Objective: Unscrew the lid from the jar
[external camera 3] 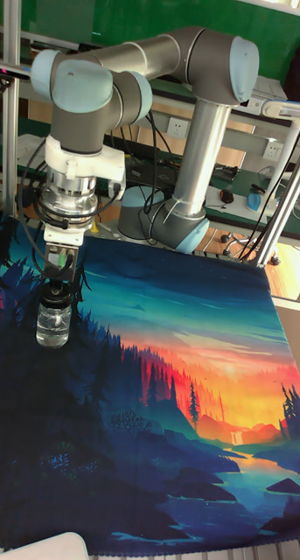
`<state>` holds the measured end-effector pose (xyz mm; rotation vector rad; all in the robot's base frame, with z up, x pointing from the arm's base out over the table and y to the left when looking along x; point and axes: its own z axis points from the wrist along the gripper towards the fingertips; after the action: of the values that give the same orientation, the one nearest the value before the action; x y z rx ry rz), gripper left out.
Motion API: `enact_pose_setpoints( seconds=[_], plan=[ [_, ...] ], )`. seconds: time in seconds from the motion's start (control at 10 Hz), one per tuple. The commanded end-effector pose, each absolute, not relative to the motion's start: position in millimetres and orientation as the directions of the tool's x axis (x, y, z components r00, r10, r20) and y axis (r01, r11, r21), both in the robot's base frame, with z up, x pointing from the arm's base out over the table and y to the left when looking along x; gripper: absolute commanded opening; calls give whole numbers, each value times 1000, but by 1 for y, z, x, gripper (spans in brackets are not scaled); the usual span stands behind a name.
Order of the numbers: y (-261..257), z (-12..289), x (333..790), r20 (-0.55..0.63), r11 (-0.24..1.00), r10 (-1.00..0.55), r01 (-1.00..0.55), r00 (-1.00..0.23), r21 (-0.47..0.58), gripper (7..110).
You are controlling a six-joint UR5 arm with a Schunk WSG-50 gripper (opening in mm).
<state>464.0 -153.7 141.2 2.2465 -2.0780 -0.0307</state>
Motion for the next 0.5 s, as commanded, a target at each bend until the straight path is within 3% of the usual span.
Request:
enact_pose_setpoints(
  seconds=[0.0, 0.4],
  plan=[
    [-154, 153, 458, 37, -47, -998, -996, 50, 79, 7],
    [-159, 161, 455, 46, -29, -998, -996, 33, 81, 7]
  ],
)
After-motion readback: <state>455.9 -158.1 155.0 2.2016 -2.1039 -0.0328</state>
